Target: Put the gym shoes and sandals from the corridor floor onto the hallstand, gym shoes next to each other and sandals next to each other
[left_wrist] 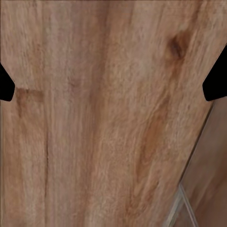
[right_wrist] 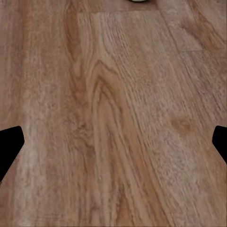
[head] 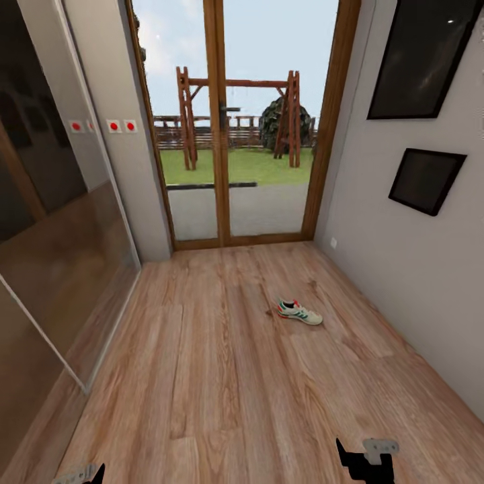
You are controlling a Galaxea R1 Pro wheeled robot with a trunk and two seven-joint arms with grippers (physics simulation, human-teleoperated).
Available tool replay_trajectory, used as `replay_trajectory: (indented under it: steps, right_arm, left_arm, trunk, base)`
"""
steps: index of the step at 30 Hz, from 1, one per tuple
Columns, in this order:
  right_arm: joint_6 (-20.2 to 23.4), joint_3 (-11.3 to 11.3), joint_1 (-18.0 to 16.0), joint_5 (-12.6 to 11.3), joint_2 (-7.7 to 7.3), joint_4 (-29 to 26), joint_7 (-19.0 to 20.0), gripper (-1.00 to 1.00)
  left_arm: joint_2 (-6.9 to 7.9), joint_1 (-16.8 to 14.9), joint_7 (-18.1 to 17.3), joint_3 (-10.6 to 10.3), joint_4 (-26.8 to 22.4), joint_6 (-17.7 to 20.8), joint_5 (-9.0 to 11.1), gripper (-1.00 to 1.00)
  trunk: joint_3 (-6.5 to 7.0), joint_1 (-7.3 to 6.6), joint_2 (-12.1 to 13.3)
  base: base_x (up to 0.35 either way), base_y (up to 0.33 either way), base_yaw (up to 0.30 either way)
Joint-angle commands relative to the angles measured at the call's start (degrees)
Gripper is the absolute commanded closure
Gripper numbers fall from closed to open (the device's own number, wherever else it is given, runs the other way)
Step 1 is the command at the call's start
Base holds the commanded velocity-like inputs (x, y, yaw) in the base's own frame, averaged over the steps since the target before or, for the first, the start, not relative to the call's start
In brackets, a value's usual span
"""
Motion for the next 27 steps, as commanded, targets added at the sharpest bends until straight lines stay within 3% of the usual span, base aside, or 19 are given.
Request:
replay_trajectory:
  steps: [1,27]
  right_arm:
    - [-0.2,0.3,-0.1,-0.6,-0.01,0.1,0.4,-1.0]
    - [-0.2,0.3,-0.1,-0.6,-0.01,0.1,0.4,-1.0]
  left_arm:
    - [-0.01,0.0,-0.6,0.2,0.1,0.0,0.6,-1.0]
    - [0.05,0.0,-0.6,0.2,0.1,0.0,0.7,-1.0]
  trunk:
    - [-0.01,0.03,0.0]
    - [1.11,0.03,0.0]
  base:
    - [0.335,0.131,-0.206]
    - [0.328,0.147,-0.225]
